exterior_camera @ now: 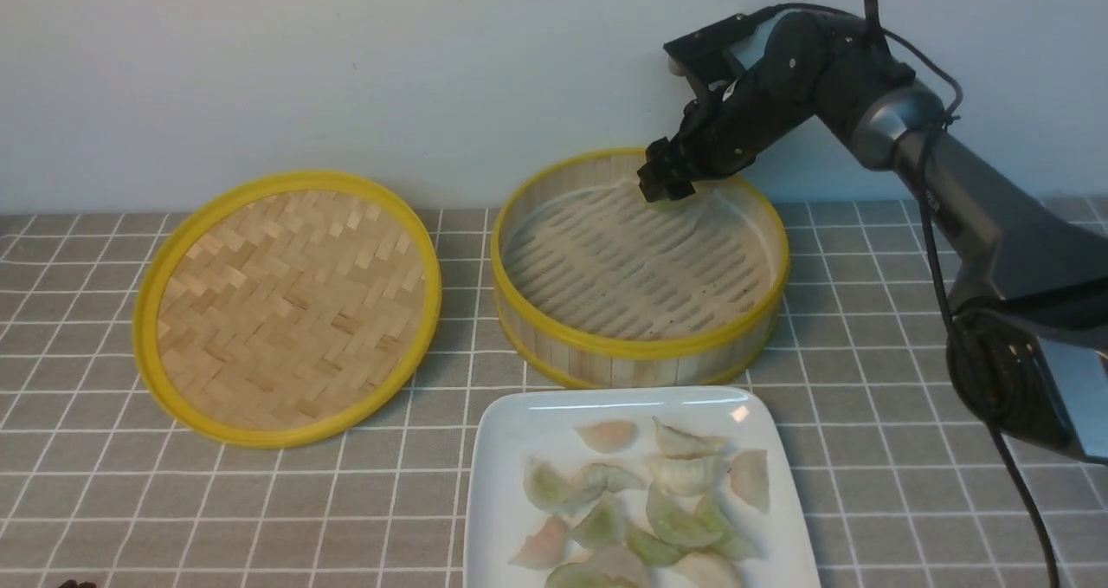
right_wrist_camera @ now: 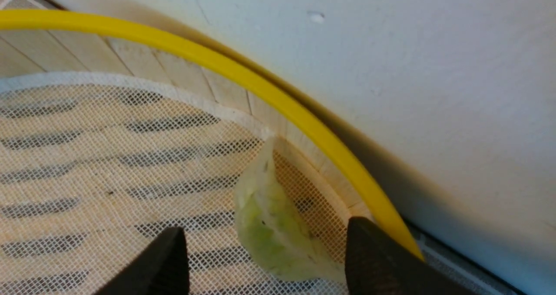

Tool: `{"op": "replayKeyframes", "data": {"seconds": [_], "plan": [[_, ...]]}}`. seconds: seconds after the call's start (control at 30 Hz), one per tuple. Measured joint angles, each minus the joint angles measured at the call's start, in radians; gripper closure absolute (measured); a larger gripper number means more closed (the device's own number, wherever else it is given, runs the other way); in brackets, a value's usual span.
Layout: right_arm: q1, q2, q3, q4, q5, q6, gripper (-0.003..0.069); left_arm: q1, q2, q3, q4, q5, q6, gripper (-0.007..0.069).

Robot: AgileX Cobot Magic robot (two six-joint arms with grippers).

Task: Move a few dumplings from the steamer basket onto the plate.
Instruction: Use the right arm to grab a dumpling from inside the steamer

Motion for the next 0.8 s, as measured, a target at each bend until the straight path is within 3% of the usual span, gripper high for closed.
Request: {"op": "replayKeyframes", "data": {"seconds": [0.2,0.3,0.4,0.43,0.47,0.8], "plan": [[0.012,0.004,-0.006,-0.052,0.011,0.007,0.0268,0.0,0.0,0.0,0.0,0.0,0.0,0.0629],[0.027,0.019,-0.006,-0.08,0.024,-0.004,0.0377,0.0,0.0,0.0,0.0,0.0,0.0,0.0629],[0.041,0.028,-0.005,-0.076,0.063,-0.016,0.0556,0.0,0.0,0.0,0.0,0.0,0.0,0.0629],[0.043,0.028,-0.005,-0.076,0.063,-0.018,0.0556,0.0,0.0,0.0,0.0,0.0,0.0,0.0629],[0.044,0.028,-0.006,-0.075,0.068,-0.017,0.0609,0.0,0.0,0.0,0.0,0.0,0.0,0.0629],[0.065,-0.015,-0.043,-0.071,0.158,0.039,0.0634,0.0,0.0,0.0,0.0,0.0,0.0,0.0629]]}}
